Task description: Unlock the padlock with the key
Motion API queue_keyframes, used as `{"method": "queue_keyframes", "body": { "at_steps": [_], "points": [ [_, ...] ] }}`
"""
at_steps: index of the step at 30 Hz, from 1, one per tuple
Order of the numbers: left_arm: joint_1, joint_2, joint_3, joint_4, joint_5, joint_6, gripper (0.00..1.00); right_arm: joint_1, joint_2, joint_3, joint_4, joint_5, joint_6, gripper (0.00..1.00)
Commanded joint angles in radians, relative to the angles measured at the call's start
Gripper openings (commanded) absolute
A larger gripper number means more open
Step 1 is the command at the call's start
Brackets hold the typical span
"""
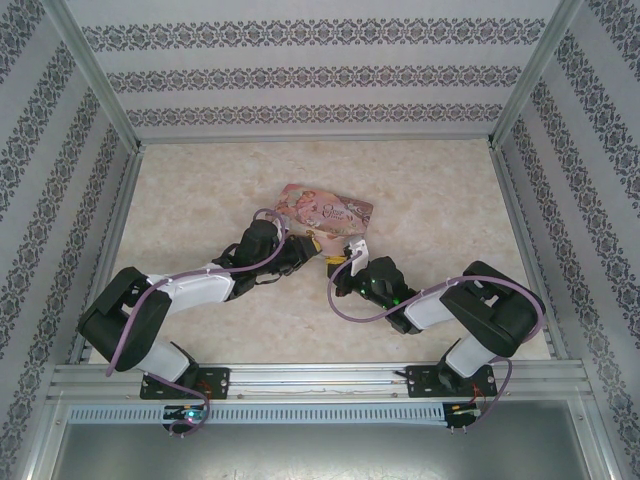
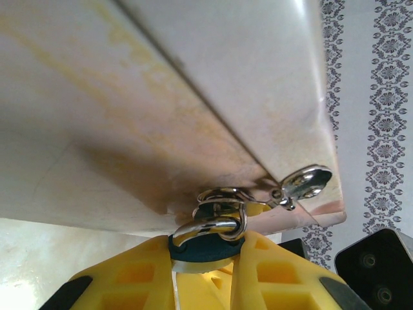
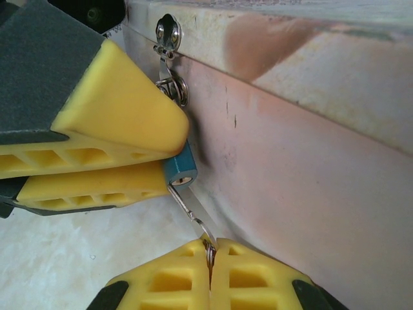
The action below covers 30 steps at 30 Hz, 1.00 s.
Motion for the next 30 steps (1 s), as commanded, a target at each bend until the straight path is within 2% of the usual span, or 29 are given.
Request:
{"method": "queue_keyframes", "body": {
  "at_steps": [1,20,30],
  "points": [
    [-0.033,0.002,0.012,0.051,0.084,-0.012,0.20,-0.026,-0.008,0.001,0.042,0.041,0.022,0.00],
    [-0.032,0.008,0.009,0.072,0.075,-0.012,0.21,-0.020,-0.021,-0.011,0.003,0.059,0.041,0.00],
    [-0.032,0.021,0.007,0.094,0.063,-0.013,0.20,-0.011,-0.078,-0.018,-0.078,0.074,0.052,0.00]
  ]
}}
